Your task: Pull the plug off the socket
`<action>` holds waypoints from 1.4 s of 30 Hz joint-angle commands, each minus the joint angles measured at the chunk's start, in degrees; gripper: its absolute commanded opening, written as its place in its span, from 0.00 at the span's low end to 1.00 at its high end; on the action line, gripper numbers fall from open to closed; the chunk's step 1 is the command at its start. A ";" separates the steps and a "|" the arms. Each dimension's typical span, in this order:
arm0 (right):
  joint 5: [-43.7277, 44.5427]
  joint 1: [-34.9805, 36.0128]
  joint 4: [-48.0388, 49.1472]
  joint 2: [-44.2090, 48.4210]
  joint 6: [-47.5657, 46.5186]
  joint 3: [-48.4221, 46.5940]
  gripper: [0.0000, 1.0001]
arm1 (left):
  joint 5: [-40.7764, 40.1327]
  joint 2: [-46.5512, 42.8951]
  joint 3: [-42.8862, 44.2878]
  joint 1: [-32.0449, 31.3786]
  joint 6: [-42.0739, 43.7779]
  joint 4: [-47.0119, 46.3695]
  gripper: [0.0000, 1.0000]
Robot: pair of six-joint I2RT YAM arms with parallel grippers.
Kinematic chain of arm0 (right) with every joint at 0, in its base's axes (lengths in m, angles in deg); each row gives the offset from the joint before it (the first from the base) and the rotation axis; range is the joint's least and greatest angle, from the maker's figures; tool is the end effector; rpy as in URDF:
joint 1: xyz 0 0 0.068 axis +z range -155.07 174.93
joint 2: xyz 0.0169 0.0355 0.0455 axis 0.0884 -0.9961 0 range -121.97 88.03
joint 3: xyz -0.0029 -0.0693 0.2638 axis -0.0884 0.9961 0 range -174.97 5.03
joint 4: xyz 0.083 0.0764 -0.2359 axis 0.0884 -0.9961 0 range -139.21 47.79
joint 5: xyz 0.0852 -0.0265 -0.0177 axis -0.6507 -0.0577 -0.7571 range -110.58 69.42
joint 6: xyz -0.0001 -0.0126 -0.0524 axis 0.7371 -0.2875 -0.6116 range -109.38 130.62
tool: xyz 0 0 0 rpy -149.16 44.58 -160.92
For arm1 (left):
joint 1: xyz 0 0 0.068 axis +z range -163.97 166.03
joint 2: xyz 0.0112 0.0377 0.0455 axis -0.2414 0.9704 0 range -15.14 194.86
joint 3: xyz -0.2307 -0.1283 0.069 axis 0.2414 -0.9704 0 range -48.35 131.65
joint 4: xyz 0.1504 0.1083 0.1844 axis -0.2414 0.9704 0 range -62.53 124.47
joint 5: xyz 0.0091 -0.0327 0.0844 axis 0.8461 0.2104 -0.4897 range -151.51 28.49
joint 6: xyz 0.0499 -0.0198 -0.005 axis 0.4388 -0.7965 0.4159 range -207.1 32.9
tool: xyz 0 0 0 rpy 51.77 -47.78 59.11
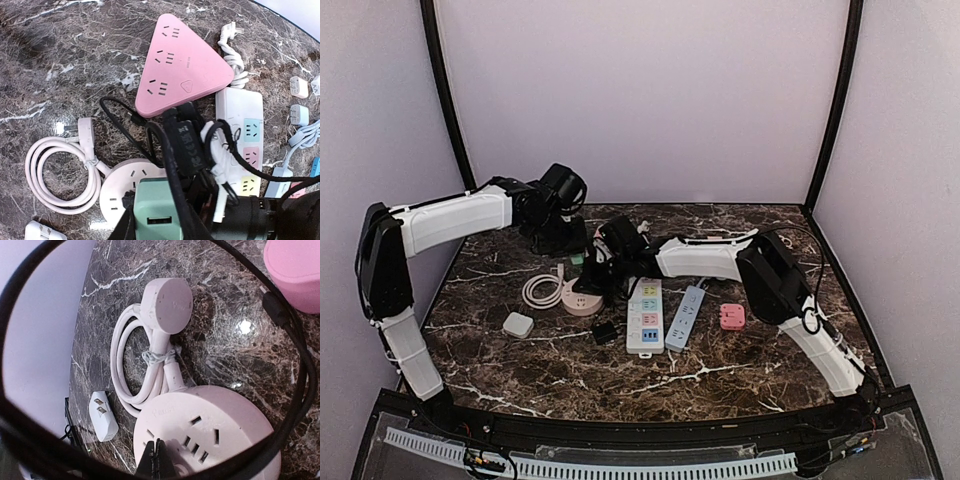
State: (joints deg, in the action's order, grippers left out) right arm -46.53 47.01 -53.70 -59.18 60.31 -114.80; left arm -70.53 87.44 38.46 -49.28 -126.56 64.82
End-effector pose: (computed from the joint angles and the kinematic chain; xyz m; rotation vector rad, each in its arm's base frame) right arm 0.3379 0.4589 0.1305 -0.3388 2.5798 1.3360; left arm 0.3256 -0.2239 0.2750 -0.1572 2.5115 -0.3517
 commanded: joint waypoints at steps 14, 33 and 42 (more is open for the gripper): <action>3.48 -1.61 -3.33 21.41 -15.55 14.84 0.20 | 6.17 -8.70 -1.70 15.19 -0.45 -7.74 0.14; 15.22 -12.01 -2.44 48.29 -16.64 43.23 0.73 | 28.61 21.19 20.22 23.39 -5.70 -14.70 0.18; 17.68 -12.57 -2.41 52.93 -16.28 51.17 0.76 | 28.46 21.31 13.30 24.32 -4.81 -14.94 0.24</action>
State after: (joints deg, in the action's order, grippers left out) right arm -30.73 34.50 -57.24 -8.28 43.87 -66.10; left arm -43.10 111.79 54.11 -25.47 -131.70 50.41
